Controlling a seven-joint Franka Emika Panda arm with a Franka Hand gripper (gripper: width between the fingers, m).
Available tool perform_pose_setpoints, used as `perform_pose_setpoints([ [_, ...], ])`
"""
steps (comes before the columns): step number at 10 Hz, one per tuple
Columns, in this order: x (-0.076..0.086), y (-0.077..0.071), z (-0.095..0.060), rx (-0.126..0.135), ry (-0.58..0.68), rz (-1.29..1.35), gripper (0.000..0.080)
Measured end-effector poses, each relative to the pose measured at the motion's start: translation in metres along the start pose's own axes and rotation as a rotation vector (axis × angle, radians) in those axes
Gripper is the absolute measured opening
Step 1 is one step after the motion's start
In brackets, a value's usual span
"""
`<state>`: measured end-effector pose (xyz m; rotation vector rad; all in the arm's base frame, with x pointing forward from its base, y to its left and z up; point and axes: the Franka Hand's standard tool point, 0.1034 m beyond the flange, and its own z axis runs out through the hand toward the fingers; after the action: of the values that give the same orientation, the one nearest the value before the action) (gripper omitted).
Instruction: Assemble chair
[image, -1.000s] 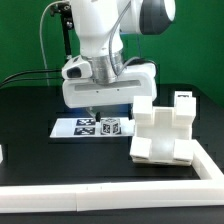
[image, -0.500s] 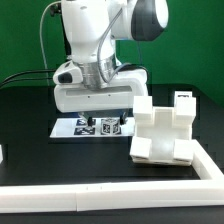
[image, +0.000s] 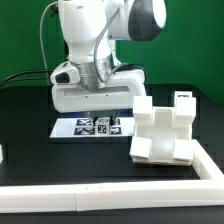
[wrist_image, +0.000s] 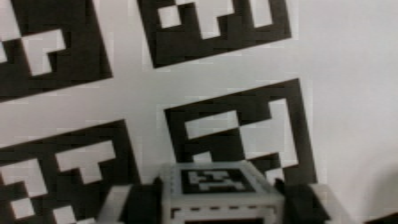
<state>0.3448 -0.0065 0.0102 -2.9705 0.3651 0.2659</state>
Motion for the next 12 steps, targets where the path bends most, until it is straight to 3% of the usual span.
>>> perform_pose_setpoints([
  [2,0.001,0.000,-0.001,-0.002,-0.004,-0.034,0.0284],
  [4,0.019,-0.002,-0.018,-0.019,-0.013,-0.206,0.0284],
  [6,0.021,-0.015,-0.032,-0.045,0.005,-0.312,0.0284],
  [10,0.023,-0.015,-0.034,-0.046,0.007,-0.310,0.0284],
  [11,0.026,-0.022,-0.048,-0.039,0.027,-0.321,0.0284],
  [12,0.025,-0.031,-0.066,-0.016,0.028,-0.309,0.0284],
])
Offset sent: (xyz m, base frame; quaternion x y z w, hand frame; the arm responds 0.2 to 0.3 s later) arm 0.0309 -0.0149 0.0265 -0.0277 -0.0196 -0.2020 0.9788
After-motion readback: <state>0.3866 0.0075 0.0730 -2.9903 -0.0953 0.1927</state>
